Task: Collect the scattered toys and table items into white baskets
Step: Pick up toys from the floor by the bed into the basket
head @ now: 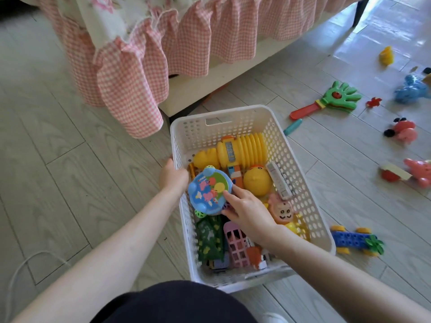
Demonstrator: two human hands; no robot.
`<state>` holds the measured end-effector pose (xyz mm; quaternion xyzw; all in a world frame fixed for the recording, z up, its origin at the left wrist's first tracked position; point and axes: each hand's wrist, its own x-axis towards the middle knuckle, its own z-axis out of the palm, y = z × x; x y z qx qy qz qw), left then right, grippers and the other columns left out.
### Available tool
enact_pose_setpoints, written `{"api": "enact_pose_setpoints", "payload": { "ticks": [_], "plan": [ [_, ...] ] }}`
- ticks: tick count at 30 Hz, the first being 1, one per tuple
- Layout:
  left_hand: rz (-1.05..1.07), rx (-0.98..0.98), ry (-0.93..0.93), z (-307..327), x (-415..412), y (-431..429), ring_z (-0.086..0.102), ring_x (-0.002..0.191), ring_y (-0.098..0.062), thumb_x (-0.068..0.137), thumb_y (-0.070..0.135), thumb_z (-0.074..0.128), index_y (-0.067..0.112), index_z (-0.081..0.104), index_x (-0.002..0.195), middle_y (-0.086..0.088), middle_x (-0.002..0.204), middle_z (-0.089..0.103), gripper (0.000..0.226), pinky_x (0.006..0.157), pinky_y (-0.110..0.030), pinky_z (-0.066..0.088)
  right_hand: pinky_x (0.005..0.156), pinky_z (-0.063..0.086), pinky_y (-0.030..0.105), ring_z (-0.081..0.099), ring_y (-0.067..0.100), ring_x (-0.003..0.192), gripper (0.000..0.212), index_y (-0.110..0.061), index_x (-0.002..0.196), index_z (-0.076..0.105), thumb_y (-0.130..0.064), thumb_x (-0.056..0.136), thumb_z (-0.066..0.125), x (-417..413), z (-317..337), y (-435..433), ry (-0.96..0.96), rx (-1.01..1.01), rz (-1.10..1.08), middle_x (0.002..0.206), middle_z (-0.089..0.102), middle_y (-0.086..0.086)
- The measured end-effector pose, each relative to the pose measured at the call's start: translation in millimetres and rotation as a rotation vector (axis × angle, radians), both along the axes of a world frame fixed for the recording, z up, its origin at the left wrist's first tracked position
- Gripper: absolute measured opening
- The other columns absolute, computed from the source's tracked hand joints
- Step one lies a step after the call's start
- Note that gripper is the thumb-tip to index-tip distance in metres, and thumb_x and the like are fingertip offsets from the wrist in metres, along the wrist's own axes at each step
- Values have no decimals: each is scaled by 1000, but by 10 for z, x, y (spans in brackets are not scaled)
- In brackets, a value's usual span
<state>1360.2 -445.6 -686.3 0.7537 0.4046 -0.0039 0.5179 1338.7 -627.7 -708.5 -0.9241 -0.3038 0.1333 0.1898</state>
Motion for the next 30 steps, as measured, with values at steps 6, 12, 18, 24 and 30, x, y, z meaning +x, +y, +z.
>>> {"api": "enact_pose_setpoints", "payload": {
  "ticks": [6,12,18,24,30],
  "plan": [
    [-6,22,33,-8,-17,23,55,106,-29,85,0,40,9,50,125,-13,123,58,42,88,-37,47,98,41,29,55,30,116,25,-1,110,66,-12,90,58,242,337,-204,-118,387,-343,123,59,18],
    [-39,58,31,35,-8,-30,54,100,-31,88,-3,43,7,49,121,-16,118,57,35,77,-36,44,75,47,27,61,21,91,33,-5,118,56,-24,91,54,666,472,-831,293,258,-874,105,63,10],
    [-156,120,13,174,211,-204,54,106,-36,86,-5,41,4,50,117,-22,119,55,34,80,-36,42,35,20,13,27,10,43,34,-10,58,44,-8,92,48,489,461,-1082,310,409,-857,50,33,-2],
    [-410,121,8,336,646,-671,52,91,-31,84,-7,45,5,49,118,-21,113,55,36,71,-35,41,49,26,27,35,15,51,28,4,72,58,-14,92,49,211,470,-1554,318,485,-984,58,42,10],
    [-486,112,45,140,687,-989,55,105,-40,84,-7,47,3,50,118,-25,118,56,36,78,-40,43,57,40,30,53,20,60,41,9,79,60,-29,93,51,6,301,-1996,405,654,-1127,68,57,13]
  ]
}}
